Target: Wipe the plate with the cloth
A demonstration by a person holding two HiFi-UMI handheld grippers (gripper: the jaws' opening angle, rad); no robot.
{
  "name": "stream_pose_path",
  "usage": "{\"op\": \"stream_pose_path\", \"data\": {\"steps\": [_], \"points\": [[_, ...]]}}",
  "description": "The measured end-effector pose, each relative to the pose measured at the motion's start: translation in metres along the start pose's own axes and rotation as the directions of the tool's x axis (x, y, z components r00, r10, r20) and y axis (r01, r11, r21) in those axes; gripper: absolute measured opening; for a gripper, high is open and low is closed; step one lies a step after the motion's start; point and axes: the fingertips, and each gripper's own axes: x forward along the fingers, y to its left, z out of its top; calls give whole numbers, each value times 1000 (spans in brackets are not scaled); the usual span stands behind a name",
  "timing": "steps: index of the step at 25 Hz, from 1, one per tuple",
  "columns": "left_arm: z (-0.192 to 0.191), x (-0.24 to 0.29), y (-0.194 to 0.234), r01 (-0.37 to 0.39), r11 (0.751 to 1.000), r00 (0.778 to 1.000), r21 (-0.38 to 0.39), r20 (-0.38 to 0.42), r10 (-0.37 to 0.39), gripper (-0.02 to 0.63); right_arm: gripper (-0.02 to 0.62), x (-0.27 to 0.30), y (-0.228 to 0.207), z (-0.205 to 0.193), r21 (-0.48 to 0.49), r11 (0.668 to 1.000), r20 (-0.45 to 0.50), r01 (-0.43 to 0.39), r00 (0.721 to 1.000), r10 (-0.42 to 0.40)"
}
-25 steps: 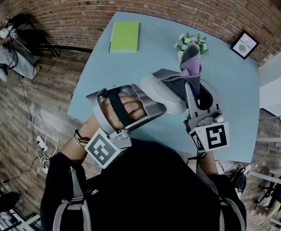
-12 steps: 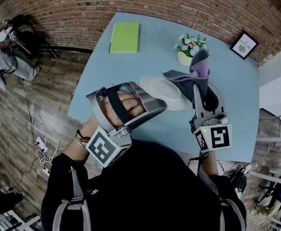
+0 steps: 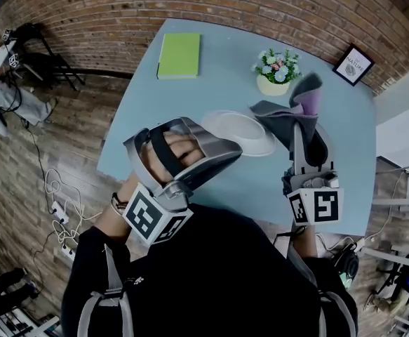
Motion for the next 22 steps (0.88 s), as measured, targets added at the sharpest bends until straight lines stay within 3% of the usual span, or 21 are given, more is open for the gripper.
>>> {"op": "stream_pose_path", "data": {"steps": [4, 14, 22], "points": [[2, 2, 5, -16, 1000, 1000, -13, 4, 16, 23, 61, -4, -8, 5, 24, 1000, 20, 18, 1000, -19], [7, -2, 21, -70, 989, 997, -128, 26, 74, 23, 61, -11, -16, 23, 48, 998, 76, 35, 996, -39], [7, -3, 29, -88, 967, 994, -239, 49, 102, 25, 61, -15, -17, 33, 59, 998, 122, 23, 992, -30]]}}
